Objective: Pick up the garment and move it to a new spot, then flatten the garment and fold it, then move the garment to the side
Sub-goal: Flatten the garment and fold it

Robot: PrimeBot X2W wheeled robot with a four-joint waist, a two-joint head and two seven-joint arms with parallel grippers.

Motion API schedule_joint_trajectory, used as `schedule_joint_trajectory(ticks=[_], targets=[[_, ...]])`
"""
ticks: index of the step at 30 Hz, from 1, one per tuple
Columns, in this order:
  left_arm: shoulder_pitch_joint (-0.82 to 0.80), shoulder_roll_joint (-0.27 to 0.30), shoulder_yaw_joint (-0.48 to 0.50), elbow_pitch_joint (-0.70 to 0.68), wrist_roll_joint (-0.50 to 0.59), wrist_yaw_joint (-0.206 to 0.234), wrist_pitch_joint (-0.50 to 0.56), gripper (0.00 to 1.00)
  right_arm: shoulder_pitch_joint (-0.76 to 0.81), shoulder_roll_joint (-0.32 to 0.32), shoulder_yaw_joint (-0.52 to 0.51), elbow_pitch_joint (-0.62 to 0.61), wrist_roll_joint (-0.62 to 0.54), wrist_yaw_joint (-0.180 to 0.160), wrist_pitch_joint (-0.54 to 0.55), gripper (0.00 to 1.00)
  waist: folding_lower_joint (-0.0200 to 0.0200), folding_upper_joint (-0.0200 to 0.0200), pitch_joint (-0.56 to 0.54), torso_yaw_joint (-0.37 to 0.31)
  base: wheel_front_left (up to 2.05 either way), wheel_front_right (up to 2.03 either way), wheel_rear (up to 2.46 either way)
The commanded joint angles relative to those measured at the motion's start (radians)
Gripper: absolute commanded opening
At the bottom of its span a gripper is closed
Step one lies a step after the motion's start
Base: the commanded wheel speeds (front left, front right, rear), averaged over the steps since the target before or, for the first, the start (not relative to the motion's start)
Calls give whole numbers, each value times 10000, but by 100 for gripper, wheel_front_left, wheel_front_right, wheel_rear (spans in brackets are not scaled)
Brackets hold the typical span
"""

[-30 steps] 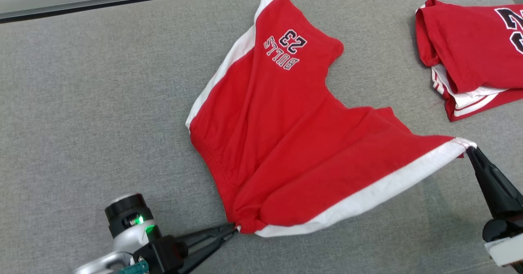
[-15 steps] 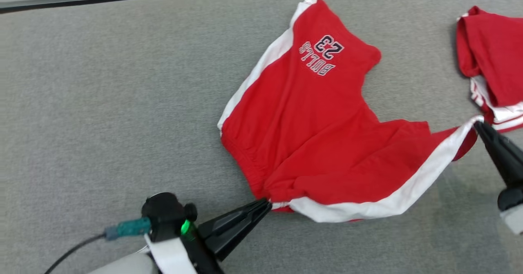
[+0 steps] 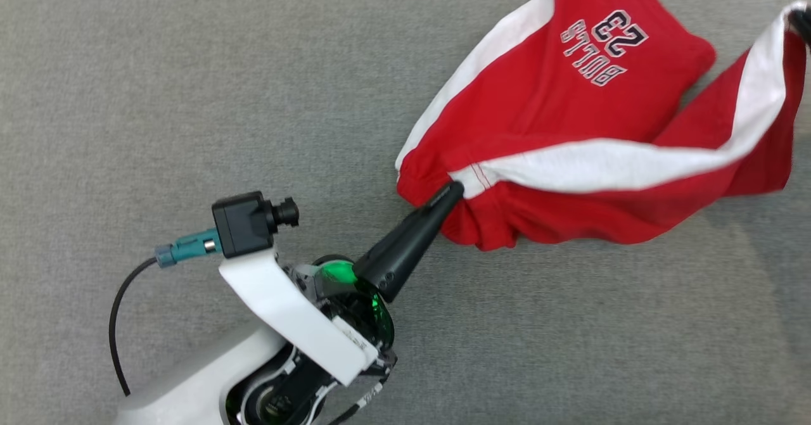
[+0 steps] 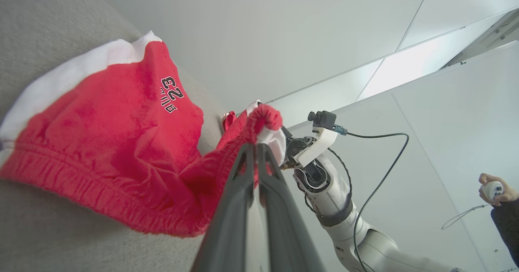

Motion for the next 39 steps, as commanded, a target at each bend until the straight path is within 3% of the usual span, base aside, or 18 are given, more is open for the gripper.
schedule_joint_trajectory(ticks=[1, 9, 17, 23, 24, 25, 26, 27, 28, 29, 31, 34, 37, 39], targets=[[107, -124, 351, -39, -430, -50, 129, 0, -580, 7, 208, 175, -7, -3, 155, 0, 0, 0, 384, 394, 0, 0, 0], [584, -634, 1319, 405, -1196, -51, 1160, 0, -2423, 165, 1089, 1025, -77, -2, 478, 0, 0, 0, 751, 928, 0, 0, 0], [963, -1514, 2402, 1330, -957, -52, 1899, 0, -4169, 459, 2002, 2263, -39, -2, 452, 0, 0, 0, 1194, 1379, 0, 0, 0], [1072, -2014, 3009, 1916, -624, -28, 2288, 0, -4966, 695, 2583, 3047, 110, -3, -171, 0, 0, 0, 1429, 1563, 0, 0, 0], [1102, -2072, 3076, 2009, -523, -20, 2339, 0, -5030, 723, 2677, 3154, 176, -3, -245, 4, 0, 0, 1445, 1574, 0, 0, 0], [1136, -2153, 3141, 2078, -457, -20, 2376, 0, -5103, 739, 2803, 3228, 231, -2, -329, 16, 0, 0, 1459, 1580, 0, 0, 0], [1178, -2199, 3194, 2171, -363, -20, 2403, 0, -5149, 770, 2891, 3330, 330, -2, -392, 44, 0, 0, 1462, 1580, 0, 0, 0], [1198, -2233, 3252, 2266, -244, -20, 2386, 0, -5184, 799, 2971, 3359, 417, -2, -505, 100, 0, 0, 1460, 1574, 0, 0, 0], [1242, -2283, 3316, 2350, -160, -20, 2355, 2, -5223, 833, 2961, 3397, 599, -3, -739, 100, 0, 0, 1453, 1564, 0, 0, 0], [1277, -2264, 3365, 2502, 46, -14, 2284, 24, -5225, 848, 2899, 3429, 815, -2, -993, 100, 0, 0, 1429, 1551, 0, 0, 0], [1358, -2216, 3322, 2792, 352, 12, 2193, 100, -5106, 708, 2887, 3403, 1052, -2, -1448, 100, 0, 0, 1329, 1524, 0, 0, 0], [1505, -2094, 3080, 3202, 1174, 32, 1722, 100, -4716, 232, 2982, 3336, 1239, -3, -2150, 100, 0, 0, 1095, 1488, 0, 0, 0], [1625, -1642, 2824, 3825, 2734, 30, 715, 100, -4086, -414, 3300, 3350, 1164, -2, -2644, 100, 0, 0, 773, 1393, 0, 0, 0], [1700, -1485, 2895, 4291, 3916, 465, 184, 100, -3641, -610, 3531, 3352, 1341, -2, -2797, 100, 0, 0, 574, 1324, 0, 0, 0]])
